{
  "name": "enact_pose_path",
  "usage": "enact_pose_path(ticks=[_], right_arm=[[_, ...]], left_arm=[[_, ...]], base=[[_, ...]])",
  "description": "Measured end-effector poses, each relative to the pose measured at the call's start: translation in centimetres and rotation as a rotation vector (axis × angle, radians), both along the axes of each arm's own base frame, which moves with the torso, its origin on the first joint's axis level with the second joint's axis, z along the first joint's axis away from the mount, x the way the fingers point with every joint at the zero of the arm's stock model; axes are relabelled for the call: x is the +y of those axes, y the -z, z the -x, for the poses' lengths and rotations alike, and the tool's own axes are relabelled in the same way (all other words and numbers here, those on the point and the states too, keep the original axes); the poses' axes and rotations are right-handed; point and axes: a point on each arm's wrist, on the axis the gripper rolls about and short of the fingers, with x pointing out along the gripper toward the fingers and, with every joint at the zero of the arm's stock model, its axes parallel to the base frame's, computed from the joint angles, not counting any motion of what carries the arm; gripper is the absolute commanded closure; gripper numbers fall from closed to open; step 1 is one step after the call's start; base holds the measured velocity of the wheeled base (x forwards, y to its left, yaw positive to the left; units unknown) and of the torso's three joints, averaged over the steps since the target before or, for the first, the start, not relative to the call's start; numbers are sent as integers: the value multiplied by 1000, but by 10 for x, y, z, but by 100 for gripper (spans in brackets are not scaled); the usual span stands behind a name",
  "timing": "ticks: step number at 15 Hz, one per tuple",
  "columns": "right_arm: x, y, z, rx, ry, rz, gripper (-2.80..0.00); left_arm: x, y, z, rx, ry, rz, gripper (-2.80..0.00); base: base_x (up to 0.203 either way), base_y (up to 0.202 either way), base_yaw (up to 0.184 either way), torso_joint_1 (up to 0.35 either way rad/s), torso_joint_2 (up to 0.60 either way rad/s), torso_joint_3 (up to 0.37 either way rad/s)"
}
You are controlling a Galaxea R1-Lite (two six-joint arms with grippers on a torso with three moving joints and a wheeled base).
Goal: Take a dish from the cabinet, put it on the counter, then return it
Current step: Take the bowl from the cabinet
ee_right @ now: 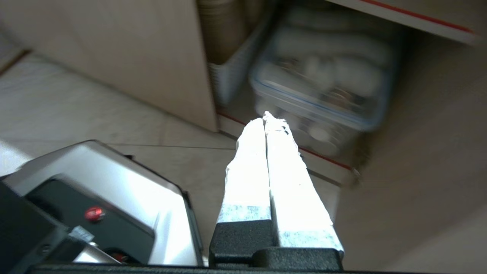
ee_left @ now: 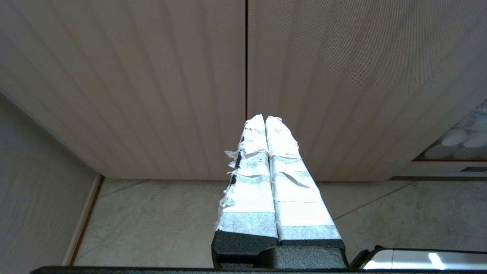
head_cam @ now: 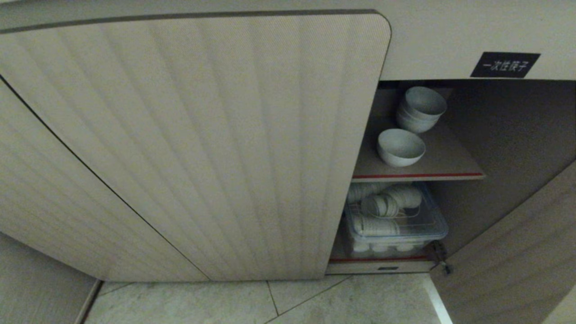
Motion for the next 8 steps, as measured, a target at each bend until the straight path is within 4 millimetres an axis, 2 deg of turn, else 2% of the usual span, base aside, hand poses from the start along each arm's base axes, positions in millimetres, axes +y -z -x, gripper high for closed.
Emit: enact_pose_path(ticks=[4,8], right_arm=[[9,-18,-39,52,-101,-13,0],[26,-25,-85,134,-77,-106,0]], left_arm=[[0,0,0,0,0,0,0],[0,0,0,0,0,0,0]], base=[[0,0,0,0,0,0],[0,0,0,0,0,0]])
